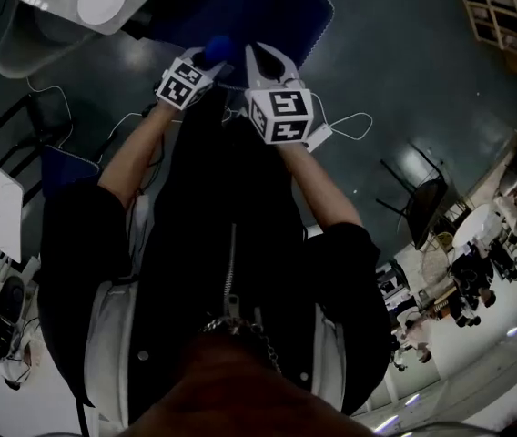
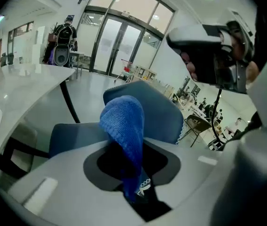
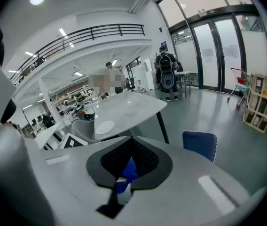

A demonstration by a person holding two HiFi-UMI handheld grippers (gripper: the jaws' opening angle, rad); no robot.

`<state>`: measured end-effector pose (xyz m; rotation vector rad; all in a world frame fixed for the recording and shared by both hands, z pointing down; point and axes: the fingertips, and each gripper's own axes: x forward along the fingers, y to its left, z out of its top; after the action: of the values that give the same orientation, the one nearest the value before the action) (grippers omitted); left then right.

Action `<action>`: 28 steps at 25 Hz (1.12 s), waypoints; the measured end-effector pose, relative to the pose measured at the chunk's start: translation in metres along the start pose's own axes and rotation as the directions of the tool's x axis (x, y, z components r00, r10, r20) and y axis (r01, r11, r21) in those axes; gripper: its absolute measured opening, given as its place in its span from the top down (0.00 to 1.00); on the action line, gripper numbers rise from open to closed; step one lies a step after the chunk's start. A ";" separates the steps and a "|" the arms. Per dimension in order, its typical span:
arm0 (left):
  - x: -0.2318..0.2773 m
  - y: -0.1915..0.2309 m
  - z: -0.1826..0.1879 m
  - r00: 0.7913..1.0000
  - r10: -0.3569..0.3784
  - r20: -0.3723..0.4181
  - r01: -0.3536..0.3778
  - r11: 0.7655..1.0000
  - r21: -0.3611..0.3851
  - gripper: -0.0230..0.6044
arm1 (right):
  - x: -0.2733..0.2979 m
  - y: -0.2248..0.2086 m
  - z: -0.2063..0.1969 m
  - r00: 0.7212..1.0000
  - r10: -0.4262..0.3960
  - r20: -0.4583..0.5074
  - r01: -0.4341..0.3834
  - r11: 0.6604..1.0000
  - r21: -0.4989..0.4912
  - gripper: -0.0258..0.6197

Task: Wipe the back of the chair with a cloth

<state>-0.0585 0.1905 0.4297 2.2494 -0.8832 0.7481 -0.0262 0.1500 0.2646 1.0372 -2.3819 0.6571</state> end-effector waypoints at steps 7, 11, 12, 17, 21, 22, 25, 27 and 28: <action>-0.030 -0.052 0.029 0.981 0.157 0.118 -0.145 0.984 -0.104 0.82 | -0.072 0.008 -0.019 0.994 0.106 0.010 -0.105 0.993 -0.052 0.96; -0.053 -0.095 0.030 0.965 0.199 0.172 -0.168 0.969 -0.183 0.82 | -0.122 0.006 -0.031 0.994 0.103 0.046 -0.099 0.992 -0.080 0.96; -0.057 -0.106 0.031 0.962 0.204 0.181 -0.170 0.968 -0.187 0.82 | -0.133 0.006 -0.034 0.993 0.104 0.053 -0.100 0.991 -0.087 0.96; -0.079 -0.136 0.042 0.948 0.239 0.209 -0.207 0.965 -0.162 0.82 | -0.164 0.006 -0.034 0.988 0.121 0.093 -0.109 0.986 -0.123 0.96; -0.060 -0.128 0.065 0.940 0.256 0.223 -0.227 0.963 -0.149 0.82 | -0.151 -0.025 -0.032 0.985 0.133 0.108 -0.119 0.984 -0.130 0.96; -0.054 -0.125 0.071 0.939 0.258 0.227 -0.229 0.962 -0.146 0.82 | -0.147 -0.034 -0.030 0.985 0.135 0.110 -0.120 0.984 -0.134 0.96; -0.055 -0.131 0.071 0.933 0.269 0.238 -0.238 0.960 -0.150 0.82 | -0.150 -0.035 -0.034 0.983 0.148 0.113 -0.130 0.980 -0.149 0.96; -0.067 -0.140 0.065 0.929 0.277 0.244 -0.244 0.957 -0.155 0.82 | -0.161 -0.022 -0.035 0.981 0.157 0.117 -0.138 0.977 -0.160 0.96; -0.072 -0.143 0.066 0.928 0.279 0.245 -0.248 0.957 -0.152 0.82 | -0.165 -0.018 -0.031 0.979 0.161 0.122 -0.140 0.976 -0.164 0.96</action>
<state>0.0201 0.2585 0.2914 2.1794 -1.3443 0.4984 0.0954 0.2472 0.1983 0.8658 -2.6025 0.4563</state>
